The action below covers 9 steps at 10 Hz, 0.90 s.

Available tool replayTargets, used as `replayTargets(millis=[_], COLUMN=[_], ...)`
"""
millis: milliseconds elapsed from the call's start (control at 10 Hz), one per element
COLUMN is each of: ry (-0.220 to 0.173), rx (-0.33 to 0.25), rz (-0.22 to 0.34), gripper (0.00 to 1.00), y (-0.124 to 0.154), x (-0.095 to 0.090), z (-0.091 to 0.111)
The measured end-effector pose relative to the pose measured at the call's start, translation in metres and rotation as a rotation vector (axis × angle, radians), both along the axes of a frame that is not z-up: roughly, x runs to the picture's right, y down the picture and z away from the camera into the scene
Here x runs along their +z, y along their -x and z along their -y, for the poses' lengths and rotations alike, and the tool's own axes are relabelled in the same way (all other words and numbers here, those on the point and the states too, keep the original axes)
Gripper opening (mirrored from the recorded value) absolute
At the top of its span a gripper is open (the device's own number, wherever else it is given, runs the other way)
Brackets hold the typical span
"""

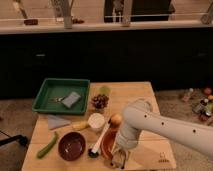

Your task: Wipe red bowl with eraser

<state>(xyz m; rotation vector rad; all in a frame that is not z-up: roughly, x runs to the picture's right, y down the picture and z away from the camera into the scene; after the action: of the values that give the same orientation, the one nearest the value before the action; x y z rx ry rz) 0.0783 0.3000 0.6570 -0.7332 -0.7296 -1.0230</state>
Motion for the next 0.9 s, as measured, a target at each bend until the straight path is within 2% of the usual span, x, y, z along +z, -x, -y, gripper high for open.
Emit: replayTargets(millis=[200,400,600,900], ry=[-0.026,-0.051,-0.054,-0.039], rx=[-0.017,-0.029,-0.043,-0.067], rz=[-0.045,-0.054,-0.025,0.042], gripper=[0.0,0.0,0.0,0.0], y=[-0.007,-0.001,0.022,0.048], x=[0.009,0.02,0.034,0.032], z=[0.007,0.019,0.024,0.02])
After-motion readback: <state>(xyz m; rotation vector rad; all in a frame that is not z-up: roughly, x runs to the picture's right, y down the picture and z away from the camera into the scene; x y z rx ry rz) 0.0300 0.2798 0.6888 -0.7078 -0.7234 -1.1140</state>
